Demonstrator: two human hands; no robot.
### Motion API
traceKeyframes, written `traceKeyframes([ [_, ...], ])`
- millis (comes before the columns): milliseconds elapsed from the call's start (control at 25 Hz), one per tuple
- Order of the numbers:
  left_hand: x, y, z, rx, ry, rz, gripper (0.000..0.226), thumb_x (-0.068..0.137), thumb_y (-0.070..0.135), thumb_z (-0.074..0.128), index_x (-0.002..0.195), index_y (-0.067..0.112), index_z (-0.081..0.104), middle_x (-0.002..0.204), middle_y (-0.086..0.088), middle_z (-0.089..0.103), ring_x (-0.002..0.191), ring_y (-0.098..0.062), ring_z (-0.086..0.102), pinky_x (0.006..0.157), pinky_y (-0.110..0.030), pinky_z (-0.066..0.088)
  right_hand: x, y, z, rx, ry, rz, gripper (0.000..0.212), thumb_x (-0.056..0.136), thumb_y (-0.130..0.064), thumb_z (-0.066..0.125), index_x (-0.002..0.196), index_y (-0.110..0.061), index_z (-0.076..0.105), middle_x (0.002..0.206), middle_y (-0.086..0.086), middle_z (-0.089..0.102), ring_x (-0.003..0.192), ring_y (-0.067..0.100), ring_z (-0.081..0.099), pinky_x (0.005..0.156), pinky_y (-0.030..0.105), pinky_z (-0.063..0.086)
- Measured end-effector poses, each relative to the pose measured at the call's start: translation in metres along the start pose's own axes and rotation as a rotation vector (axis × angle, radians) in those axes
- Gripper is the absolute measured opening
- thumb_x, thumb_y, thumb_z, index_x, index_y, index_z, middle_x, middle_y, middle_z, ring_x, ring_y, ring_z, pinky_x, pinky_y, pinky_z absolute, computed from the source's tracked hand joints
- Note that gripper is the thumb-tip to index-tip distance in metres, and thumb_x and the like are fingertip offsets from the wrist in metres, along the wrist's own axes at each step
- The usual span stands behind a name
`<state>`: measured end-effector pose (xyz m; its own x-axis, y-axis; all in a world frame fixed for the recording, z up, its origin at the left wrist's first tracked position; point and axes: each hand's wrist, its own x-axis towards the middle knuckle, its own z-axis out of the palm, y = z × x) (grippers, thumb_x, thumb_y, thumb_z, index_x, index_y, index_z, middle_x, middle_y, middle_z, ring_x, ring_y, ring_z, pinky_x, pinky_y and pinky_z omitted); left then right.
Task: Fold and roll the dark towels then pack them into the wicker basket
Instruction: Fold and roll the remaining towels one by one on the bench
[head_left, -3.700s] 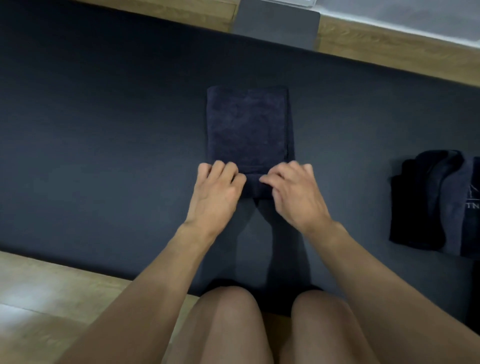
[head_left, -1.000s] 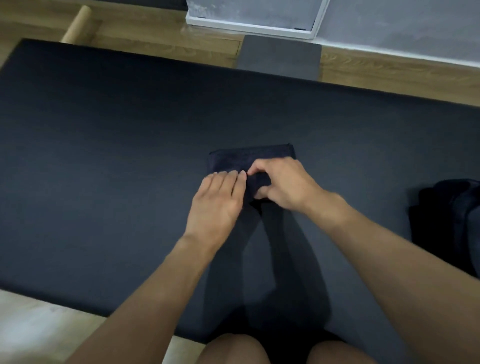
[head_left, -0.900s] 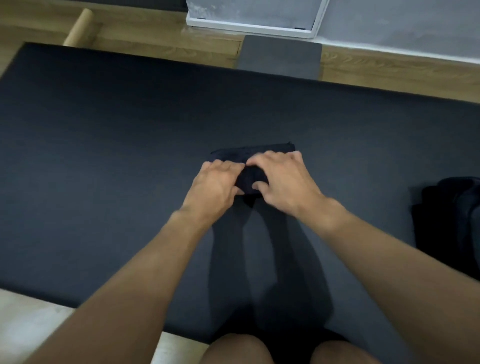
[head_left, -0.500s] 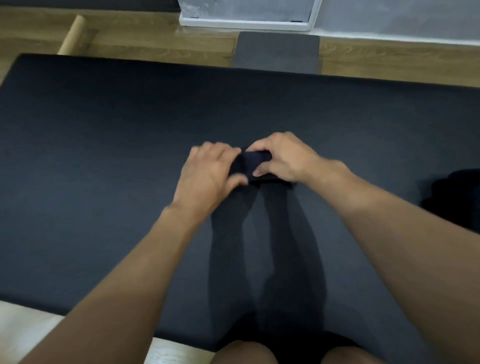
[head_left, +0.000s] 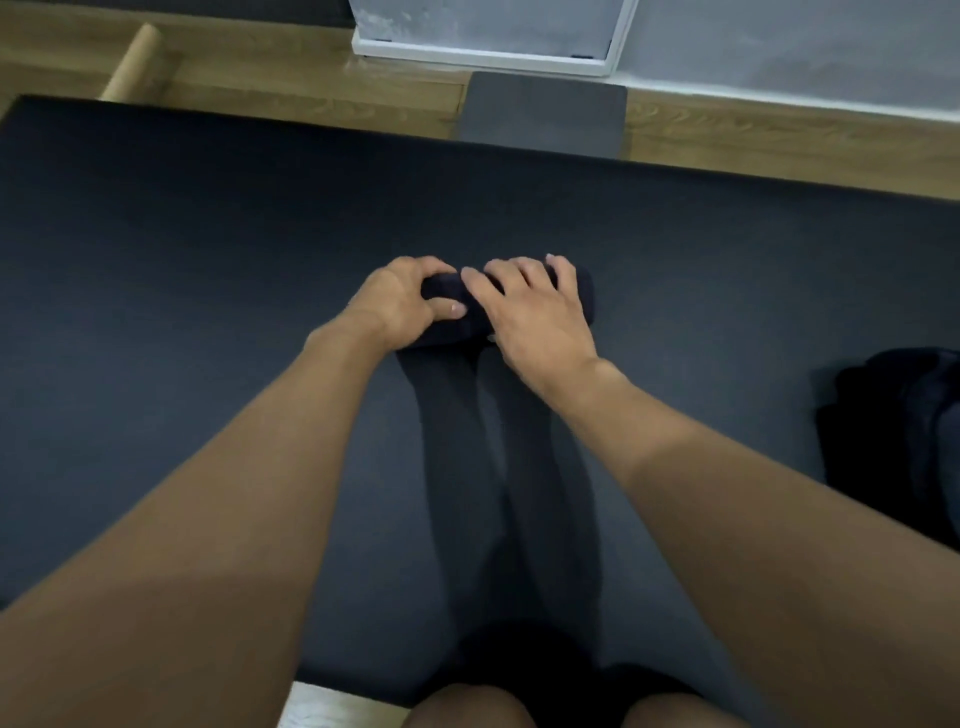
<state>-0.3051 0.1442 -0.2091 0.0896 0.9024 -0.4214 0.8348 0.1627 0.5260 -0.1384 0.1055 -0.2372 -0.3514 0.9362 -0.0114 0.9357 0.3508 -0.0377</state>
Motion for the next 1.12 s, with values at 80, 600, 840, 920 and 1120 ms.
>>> traceKeyframes([
  [80,-0.005,-0.006,0.011,-0.268,0.204,-0.264,0.066,0.076,0.056,0.076,0.127,0.02,0.054,0.126,-0.007,0.058,0.107,-0.026,0.061,0.084,-0.037,0.056,0.02,-0.004,-0.013,0.034,-0.106,0.066,0.054,0.091,-0.018,0.058,0.141,-0.026,0.038,0.135,0.006,0.052,0.122,0.031,0.049,0.102,0.051,0.03],
  [600,-0.142,0.096,0.135,-1.054,-0.368,-0.429,0.054,0.08,0.056,0.072,0.115,0.015,0.067,0.103,0.0,0.076,0.095,-0.016,0.073,0.091,-0.039,0.057,-0.203,0.058,-0.05,1.724,-0.472,0.851,0.029,0.092,-0.011,0.064,0.12,-0.009,0.057,0.112,0.01,0.07,0.098,0.023,0.069,0.086,0.034,0.057],
  [840,-0.198,0.159,0.228,-0.817,-0.602,-0.34,0.067,0.087,0.057,0.065,0.133,0.01,0.054,0.127,-0.003,0.066,0.112,-0.02,0.065,0.101,-0.042,0.05,-0.342,0.082,-0.06,1.497,-0.216,1.035,0.049,0.093,-0.014,0.064,0.139,-0.016,0.049,0.124,0.003,0.066,0.113,0.016,0.064,0.094,0.028,0.052],
  [920,-0.216,0.186,0.258,-0.727,-0.598,-0.326,0.076,0.085,0.058,0.066,0.138,0.007,0.046,0.136,-0.004,0.057,0.12,-0.023,0.058,0.104,-0.04,0.048,-0.37,0.086,-0.057,1.126,-0.171,1.051,0.072,0.088,-0.029,0.072,0.149,-0.017,0.036,0.138,0.001,0.055,0.126,0.016,0.053,0.107,0.033,0.043],
  [1120,-0.231,0.238,0.323,-0.699,-0.6,-0.238,0.072,0.071,0.063,0.069,0.124,0.015,0.064,0.121,-0.004,0.069,0.109,-0.024,0.064,0.098,-0.044,0.053,-0.404,0.102,-0.036,0.37,-0.104,1.198,0.081,0.09,-0.032,0.064,0.155,-0.014,0.02,0.145,0.013,0.042,0.127,0.033,0.045,0.095,0.049,0.042],
])
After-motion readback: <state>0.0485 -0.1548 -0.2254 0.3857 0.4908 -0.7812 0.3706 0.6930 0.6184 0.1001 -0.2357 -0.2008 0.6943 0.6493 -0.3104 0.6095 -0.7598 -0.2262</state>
